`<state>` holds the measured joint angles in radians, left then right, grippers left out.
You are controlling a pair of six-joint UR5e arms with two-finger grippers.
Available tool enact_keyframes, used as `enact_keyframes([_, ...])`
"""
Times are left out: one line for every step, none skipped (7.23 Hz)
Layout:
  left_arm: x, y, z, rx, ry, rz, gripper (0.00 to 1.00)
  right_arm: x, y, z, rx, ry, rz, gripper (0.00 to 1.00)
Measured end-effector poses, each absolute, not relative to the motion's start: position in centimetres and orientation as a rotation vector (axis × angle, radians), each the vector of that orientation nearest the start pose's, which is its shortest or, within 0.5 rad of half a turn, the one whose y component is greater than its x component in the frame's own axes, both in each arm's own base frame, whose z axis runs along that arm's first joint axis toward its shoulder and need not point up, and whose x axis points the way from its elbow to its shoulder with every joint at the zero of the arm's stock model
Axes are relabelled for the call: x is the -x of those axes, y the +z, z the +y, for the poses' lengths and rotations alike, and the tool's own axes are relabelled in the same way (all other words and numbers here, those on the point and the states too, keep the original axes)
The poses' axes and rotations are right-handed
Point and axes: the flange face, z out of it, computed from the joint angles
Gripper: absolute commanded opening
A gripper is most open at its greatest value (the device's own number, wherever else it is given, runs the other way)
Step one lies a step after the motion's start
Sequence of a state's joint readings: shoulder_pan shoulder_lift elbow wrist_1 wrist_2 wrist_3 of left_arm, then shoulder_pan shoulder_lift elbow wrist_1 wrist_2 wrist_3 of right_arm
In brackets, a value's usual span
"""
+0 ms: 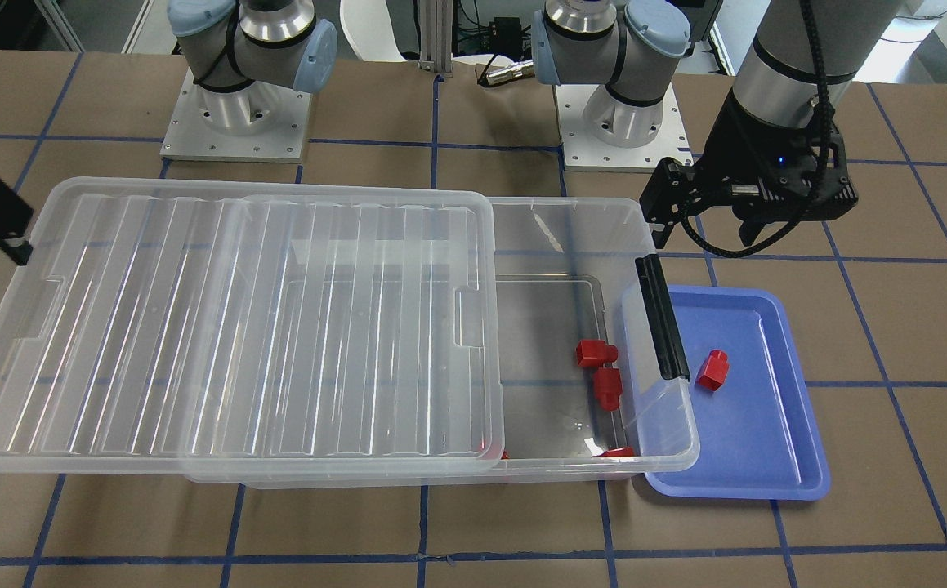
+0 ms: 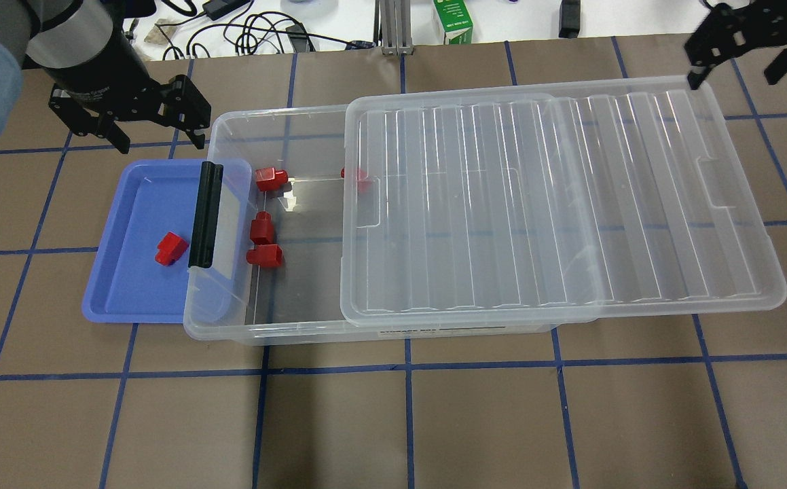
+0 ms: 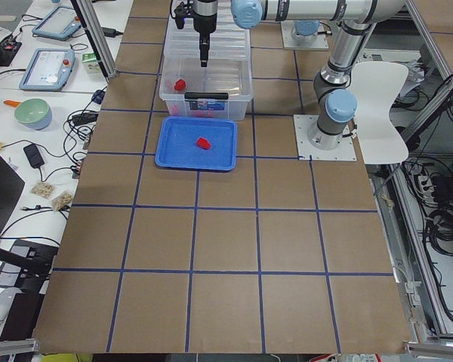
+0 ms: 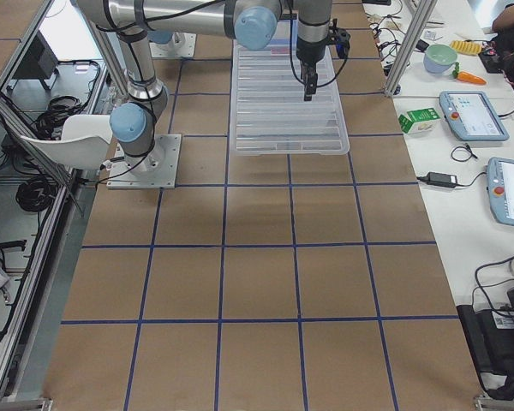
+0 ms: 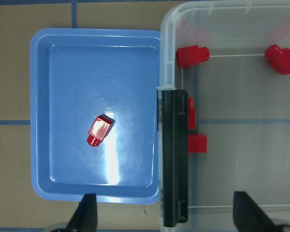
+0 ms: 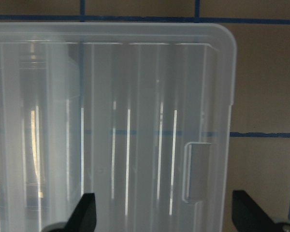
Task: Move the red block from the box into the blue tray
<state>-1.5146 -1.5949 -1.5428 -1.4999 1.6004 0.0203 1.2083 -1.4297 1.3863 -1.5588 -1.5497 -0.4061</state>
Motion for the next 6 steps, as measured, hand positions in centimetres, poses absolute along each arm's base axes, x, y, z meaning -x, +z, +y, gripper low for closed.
enact_keyframes([10.1,50.1,-51.4,0.06,-0.124,3.108,1.0,12.6,48.2,-57.3,0.096,-0.03,3.125,1.0])
enact_keyframes([10.2,50.4,-51.2,0.06,-0.131,3.11,1.0,16.9,45.9,-57.9,0.096,-0.02,3.122,1.0])
enact_keyframes([10.3,50.4,-51.1,0.059,-0.131,3.113,1.0,19.5,43.9,-58.0,0.095,0.001,3.113,1.0])
enact_keyframes([10.4,50.4,-51.0,0.06,-0.131,3.114,1.0,20.6,41.6,-57.8,0.109,0.03,3.101,1.0])
enact_keyframes([10.4,50.4,-51.0,0.061,-0.131,3.114,1.0,20.8,39.2,-57.3,0.122,0.056,3.093,1.0])
enact_keyframes([10.4,50.3,-50.9,0.062,-0.13,3.113,1.0,20.6,36.9,-56.5,0.142,0.075,3.094,1.0])
